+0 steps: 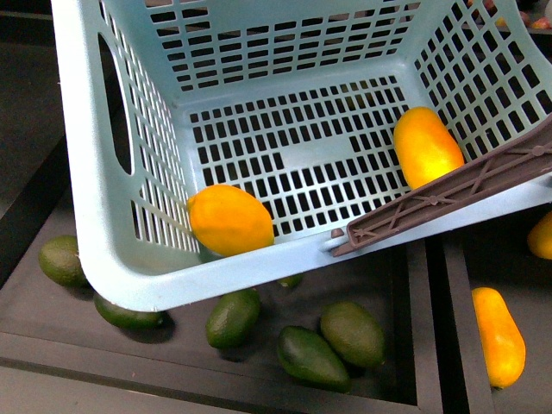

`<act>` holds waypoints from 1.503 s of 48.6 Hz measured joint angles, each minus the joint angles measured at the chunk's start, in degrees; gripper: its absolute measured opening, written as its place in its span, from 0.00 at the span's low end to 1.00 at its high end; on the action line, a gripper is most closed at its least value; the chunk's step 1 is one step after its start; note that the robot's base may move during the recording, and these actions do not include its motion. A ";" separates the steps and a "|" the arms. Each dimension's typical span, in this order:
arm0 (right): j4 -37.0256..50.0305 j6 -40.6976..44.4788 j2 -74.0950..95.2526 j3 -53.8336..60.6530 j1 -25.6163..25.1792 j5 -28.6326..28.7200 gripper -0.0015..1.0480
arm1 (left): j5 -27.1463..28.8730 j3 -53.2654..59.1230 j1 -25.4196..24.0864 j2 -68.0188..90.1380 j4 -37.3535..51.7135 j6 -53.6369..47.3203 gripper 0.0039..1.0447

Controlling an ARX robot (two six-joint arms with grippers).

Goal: Pick lemon and mango into basket

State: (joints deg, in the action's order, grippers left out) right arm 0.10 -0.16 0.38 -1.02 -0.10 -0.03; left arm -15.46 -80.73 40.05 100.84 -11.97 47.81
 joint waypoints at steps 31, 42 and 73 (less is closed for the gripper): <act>-0.11 0.00 -0.24 0.00 0.04 -0.07 0.92 | -0.59 0.02 0.42 0.13 0.00 0.17 0.29; -0.20 0.02 -0.11 0.00 0.04 -0.11 0.92 | -0.11 0.11 0.28 0.02 0.04 0.04 0.29; -0.20 0.00 -0.28 0.00 0.07 0.02 0.92 | -0.52 0.17 0.11 0.02 0.04 0.07 0.29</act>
State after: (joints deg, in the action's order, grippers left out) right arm -0.10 -0.16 0.10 -1.02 -0.03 -0.01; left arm -15.99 -80.55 40.16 100.86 -11.92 47.88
